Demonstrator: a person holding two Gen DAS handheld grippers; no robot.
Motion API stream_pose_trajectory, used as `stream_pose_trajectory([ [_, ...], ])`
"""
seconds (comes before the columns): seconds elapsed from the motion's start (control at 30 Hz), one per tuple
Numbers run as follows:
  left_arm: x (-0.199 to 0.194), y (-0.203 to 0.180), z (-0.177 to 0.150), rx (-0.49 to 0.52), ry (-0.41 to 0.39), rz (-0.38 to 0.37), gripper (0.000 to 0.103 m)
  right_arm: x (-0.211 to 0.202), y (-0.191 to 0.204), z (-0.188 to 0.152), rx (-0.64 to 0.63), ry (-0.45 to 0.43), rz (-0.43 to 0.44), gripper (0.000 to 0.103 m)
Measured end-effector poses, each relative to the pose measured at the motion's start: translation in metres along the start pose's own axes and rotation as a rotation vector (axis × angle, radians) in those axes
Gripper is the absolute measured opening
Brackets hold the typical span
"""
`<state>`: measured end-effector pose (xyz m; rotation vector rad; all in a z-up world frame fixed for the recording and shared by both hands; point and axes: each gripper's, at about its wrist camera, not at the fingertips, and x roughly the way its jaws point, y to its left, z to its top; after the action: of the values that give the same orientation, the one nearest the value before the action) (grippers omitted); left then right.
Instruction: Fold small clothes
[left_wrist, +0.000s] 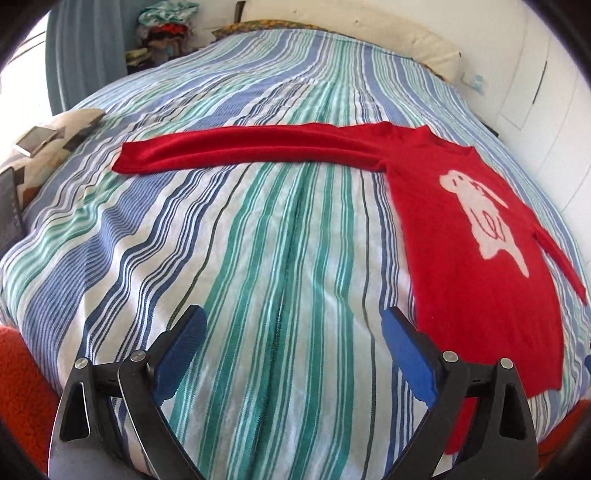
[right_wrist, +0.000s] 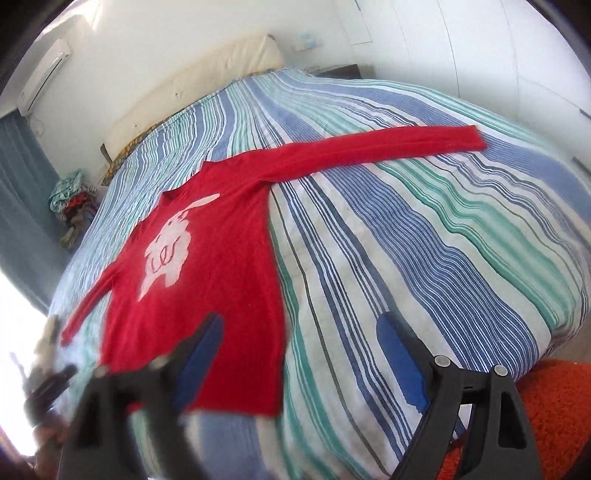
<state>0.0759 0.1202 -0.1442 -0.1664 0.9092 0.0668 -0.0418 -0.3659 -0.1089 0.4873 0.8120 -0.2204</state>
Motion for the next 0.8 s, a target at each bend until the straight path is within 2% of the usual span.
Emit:
stream_pose_trajectory([
  [0.2, 0.029, -0.003, -0.010, 0.052, 0.113, 0.045, 0.098, 0.007, -0.001, 0.000, 0.006, 0.006, 0.006, 0.084],
  [0.3, 0.031, -0.009, -0.012, 0.076, 0.113, 0.060, 0.102, 0.011, -0.006, 0.000, 0.031, 0.016, 0.008, 0.084],
  [0.53, 0.034, -0.008, -0.016, 0.080, 0.113, 0.066, 0.103, 0.013, -0.011, 0.000, 0.055, 0.017, 0.011, 0.084],
  [0.8, 0.033, -0.009, -0.020, 0.092, 0.078, 0.065, 0.103, 0.017, -0.011, -0.001, 0.055, 0.031, 0.013, 0.084],
])
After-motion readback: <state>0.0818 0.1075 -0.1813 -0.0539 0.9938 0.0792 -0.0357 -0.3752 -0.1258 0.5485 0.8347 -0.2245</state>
